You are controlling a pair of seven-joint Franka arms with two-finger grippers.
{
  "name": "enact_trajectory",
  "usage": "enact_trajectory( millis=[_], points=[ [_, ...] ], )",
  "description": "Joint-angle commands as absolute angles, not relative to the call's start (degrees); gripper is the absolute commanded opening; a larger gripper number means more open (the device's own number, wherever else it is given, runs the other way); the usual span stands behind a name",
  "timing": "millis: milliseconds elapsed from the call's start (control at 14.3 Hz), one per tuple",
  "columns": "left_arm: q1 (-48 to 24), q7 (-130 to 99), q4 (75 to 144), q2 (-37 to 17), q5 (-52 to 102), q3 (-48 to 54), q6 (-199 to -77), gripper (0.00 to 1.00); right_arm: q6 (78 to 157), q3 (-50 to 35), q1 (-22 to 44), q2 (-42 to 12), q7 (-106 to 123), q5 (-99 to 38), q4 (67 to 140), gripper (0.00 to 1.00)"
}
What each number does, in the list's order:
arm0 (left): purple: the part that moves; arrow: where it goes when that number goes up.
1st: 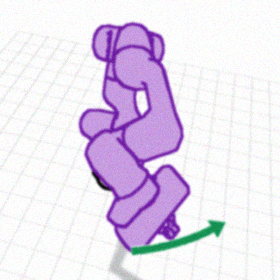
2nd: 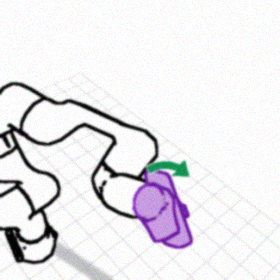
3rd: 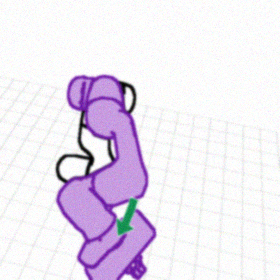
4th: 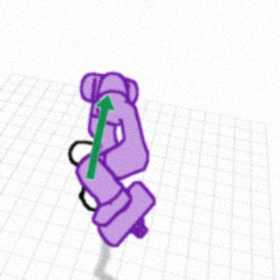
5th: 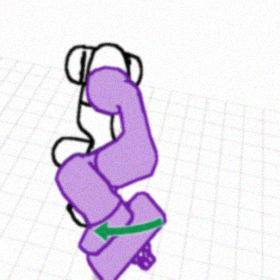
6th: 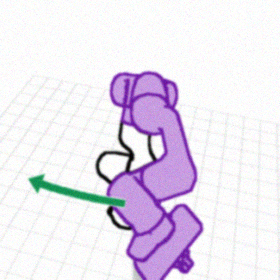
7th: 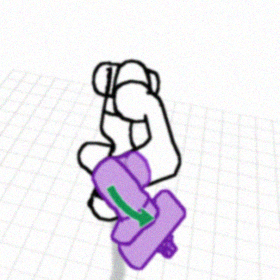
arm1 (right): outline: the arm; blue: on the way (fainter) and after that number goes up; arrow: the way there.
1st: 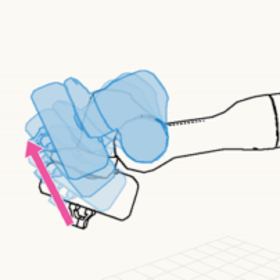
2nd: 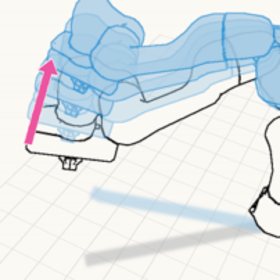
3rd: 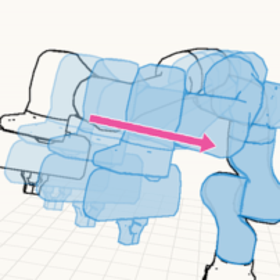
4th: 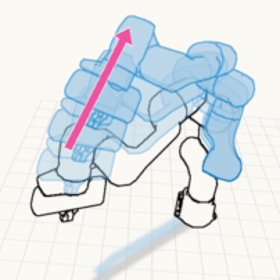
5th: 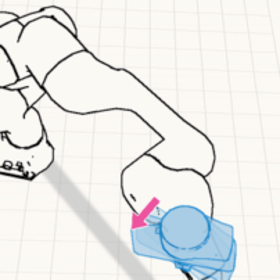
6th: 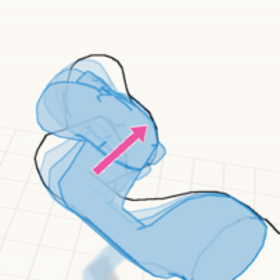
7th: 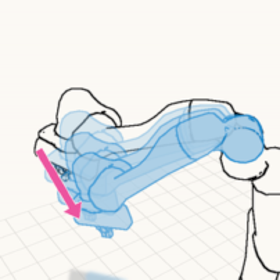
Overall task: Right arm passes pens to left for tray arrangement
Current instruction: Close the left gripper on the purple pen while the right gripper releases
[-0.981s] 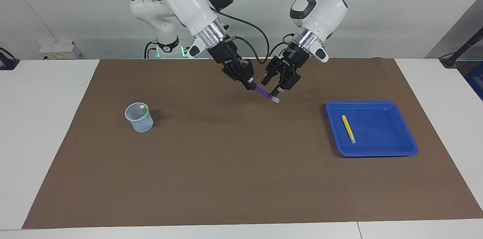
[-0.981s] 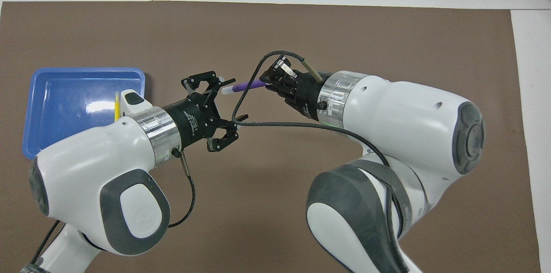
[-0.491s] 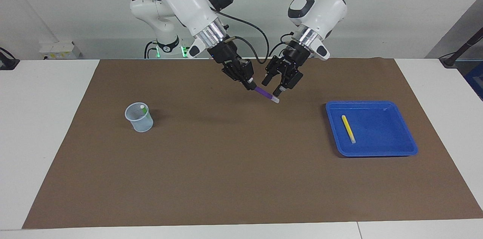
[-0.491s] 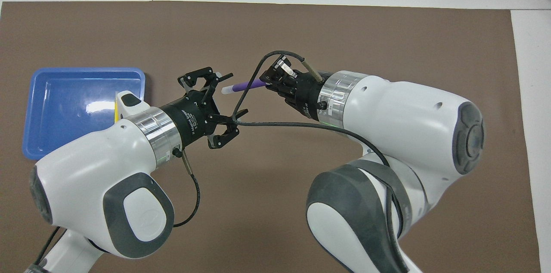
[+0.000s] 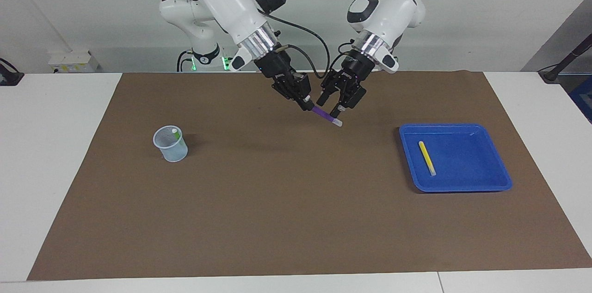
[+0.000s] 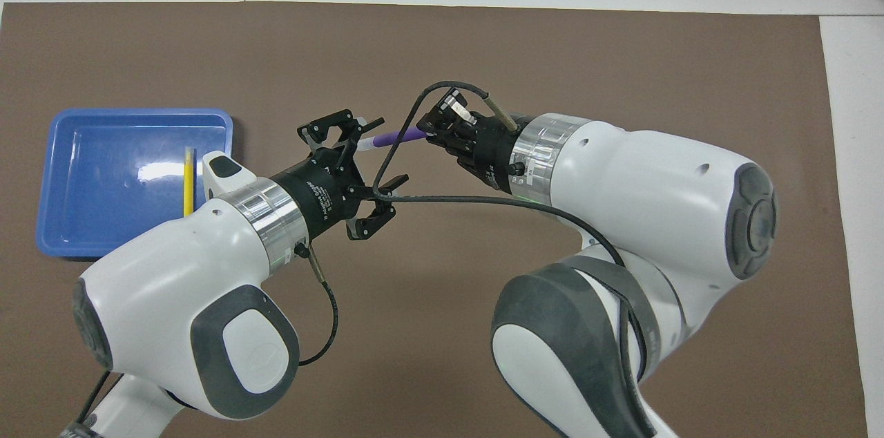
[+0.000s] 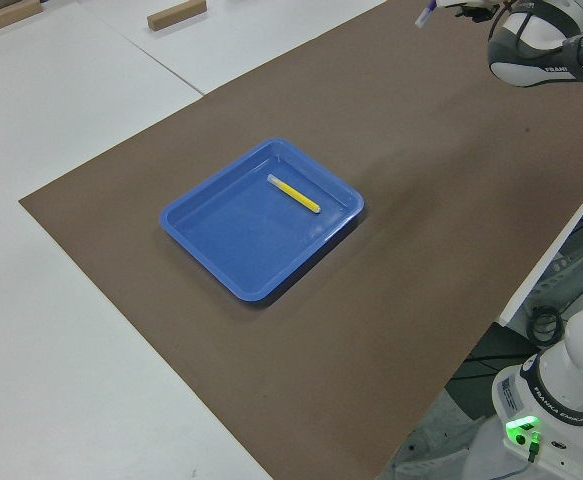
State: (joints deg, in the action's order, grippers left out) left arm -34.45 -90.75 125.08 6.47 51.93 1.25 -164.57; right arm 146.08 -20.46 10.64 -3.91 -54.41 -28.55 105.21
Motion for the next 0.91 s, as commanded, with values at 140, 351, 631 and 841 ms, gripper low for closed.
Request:
enact_trajectory(
  millis=[140, 351, 631, 841],
  points=[
    [-36.47, -91.14, 126.04, 5.8, 52.91, 0.7, -168.31, 0.7, 147.48, -20.74, 10.55, -4.31, -54.32, -30.15, 105.21, 0.0],
    [-36.47, -91.23, 125.95, 5.71, 52.91, 0.7, -168.4, 0.58, 147.48, -20.74, 10.55, -4.31, -54.32, -30.15, 105.21, 0.0],
    [-37.0, -91.23, 125.86, 5.71, 52.91, 0.7, -168.31, 0.38, 147.48, -20.74, 10.55, -4.31, -54.32, -30.15, 105.21, 0.0],
    [-37.0, -90.79, 125.77, 5.71, 52.91, 0.7, -168.22, 0.0, 147.48, -20.74, 10.55, -4.31, -54.32, -30.15, 105.21, 0.0]
  ],
)
